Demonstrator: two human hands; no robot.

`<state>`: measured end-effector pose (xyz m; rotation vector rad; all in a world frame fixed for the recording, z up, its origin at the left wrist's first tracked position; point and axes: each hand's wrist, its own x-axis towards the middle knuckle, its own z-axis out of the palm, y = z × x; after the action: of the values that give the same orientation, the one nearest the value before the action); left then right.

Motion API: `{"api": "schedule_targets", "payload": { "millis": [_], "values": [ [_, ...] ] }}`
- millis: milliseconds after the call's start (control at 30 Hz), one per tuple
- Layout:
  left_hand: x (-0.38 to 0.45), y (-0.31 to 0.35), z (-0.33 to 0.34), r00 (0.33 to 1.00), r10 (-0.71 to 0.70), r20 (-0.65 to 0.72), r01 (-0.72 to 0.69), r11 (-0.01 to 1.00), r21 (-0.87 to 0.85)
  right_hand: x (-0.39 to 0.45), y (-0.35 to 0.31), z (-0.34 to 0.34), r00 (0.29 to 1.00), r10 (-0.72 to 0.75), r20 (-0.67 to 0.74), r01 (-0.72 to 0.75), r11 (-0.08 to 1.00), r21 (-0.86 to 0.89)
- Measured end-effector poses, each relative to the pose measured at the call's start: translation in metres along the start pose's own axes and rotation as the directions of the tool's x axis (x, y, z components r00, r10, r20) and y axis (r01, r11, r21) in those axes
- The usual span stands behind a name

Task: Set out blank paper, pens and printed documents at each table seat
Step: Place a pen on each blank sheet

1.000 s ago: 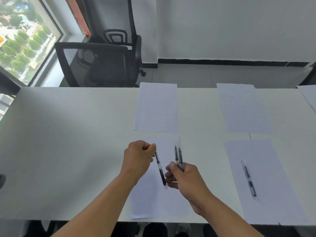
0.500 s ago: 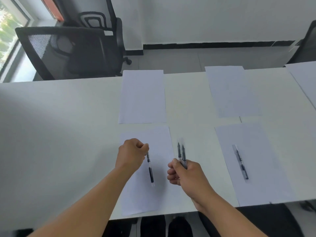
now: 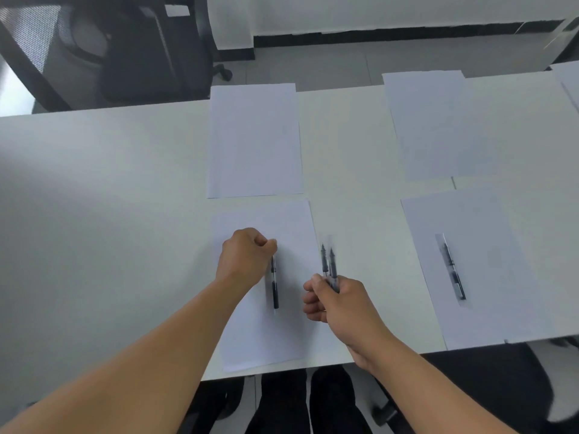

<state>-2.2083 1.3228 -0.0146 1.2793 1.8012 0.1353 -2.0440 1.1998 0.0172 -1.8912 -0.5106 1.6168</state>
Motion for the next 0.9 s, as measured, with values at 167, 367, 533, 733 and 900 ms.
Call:
{"api": "schedule_targets", "payload": {
  "millis": [167, 367, 533, 733, 900],
  "values": [
    [0.007, -0.003, 0.006, 1.0, 0.019, -0.017, -0.018, 0.998, 0.06, 0.003, 0.003, -0.002, 1.0, 0.008, -0.001, -0.008, 1.0, 0.001],
    [0.013, -0.005, 0.009, 0.998, 0.058, -0.03, -0.055, 0.994, 0.098, 0.006, 0.005, -0.003, 1.0, 0.006, 0.007, -0.006, 1.0, 0.008],
    [0.013, -0.007, 0.01, 0.997, 0.067, -0.03, -0.064, 0.994, 0.094, 0.004, 0.006, -0.002, 1.0, -0.002, 0.015, 0.002, 1.0, 0.002],
    [0.014, -0.007, 0.006, 0.997, 0.069, -0.017, -0.067, 0.993, 0.095, -0.002, 0.002, -0.005, 1.0, -0.014, 0.02, 0.014, 1.0, 0.003],
    [0.006, -0.005, -0.003, 0.998, 0.057, -0.01, -0.056, 0.992, 0.112, -0.013, -0.004, -0.01, 1.0, -0.026, 0.005, 0.026, 1.0, 0.003]
  ]
}}
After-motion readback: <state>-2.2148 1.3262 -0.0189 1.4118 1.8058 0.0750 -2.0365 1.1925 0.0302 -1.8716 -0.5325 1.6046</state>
